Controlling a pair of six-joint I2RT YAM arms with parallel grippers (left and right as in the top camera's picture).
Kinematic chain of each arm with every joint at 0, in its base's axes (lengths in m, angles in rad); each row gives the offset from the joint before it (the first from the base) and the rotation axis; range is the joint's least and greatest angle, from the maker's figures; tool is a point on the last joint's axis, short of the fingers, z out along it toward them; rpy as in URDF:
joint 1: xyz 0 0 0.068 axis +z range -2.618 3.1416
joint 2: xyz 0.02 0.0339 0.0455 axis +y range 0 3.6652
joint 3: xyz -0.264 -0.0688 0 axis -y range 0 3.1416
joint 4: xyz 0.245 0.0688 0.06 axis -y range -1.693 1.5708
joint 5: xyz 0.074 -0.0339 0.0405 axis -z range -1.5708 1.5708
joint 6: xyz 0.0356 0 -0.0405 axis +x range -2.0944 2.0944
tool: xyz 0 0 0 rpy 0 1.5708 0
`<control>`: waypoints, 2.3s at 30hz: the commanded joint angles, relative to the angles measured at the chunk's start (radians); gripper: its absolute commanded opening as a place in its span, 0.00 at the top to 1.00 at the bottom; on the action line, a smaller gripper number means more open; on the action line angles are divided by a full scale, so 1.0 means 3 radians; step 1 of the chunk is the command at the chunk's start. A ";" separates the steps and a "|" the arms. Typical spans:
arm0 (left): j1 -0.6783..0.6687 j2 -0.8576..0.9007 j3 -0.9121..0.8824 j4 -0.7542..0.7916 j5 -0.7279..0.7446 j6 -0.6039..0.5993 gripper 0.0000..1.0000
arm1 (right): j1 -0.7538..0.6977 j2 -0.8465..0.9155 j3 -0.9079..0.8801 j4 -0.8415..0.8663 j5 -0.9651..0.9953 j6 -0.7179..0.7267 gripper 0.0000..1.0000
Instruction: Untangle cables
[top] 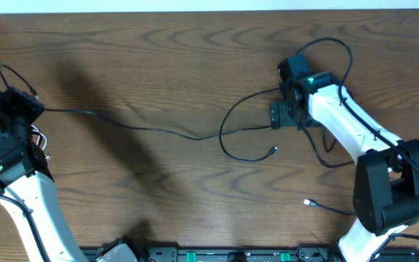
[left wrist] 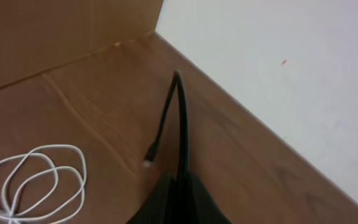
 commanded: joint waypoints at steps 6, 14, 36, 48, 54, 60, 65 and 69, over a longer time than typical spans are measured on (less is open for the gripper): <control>0.0015 -0.0053 0.0025 -0.0038 -0.0114 0.0322 0.93 | -0.0100 -0.0029 -0.0421 0.0206 0.0008 -0.0122 0.23; 0.0015 -0.0053 0.0025 -0.0201 -0.0113 0.0381 0.93 | -0.0198 -0.0029 -0.0425 0.0276 0.0009 -0.0121 0.83; -0.0022 0.0009 0.0025 -0.0645 0.1086 0.0381 0.93 | -0.0440 -0.0037 0.0295 0.0830 -0.1863 -0.0215 0.99; -0.1189 0.0009 0.0025 -0.0772 0.1700 0.0558 0.92 | -0.0443 -0.0036 0.0295 0.1503 -0.2010 0.0120 0.99; -0.1746 0.0009 0.0025 -0.0796 0.1701 0.0556 0.93 | -0.0434 -0.0036 0.0295 0.1579 -0.1947 0.0192 0.99; -0.2243 0.0009 0.0025 -0.0807 0.1563 0.0589 0.92 | -0.0443 -0.0036 0.0295 0.1584 -0.1897 0.0192 0.99; -0.2295 0.0011 0.0025 -0.1045 0.0846 0.0944 0.93 | -0.0601 -0.0036 0.0295 0.1556 -0.1898 0.0192 0.99; -0.2293 0.0064 0.0025 -0.1279 -0.0629 0.1012 0.92 | -0.0774 -0.0036 0.0295 0.1467 -0.1900 0.0191 0.99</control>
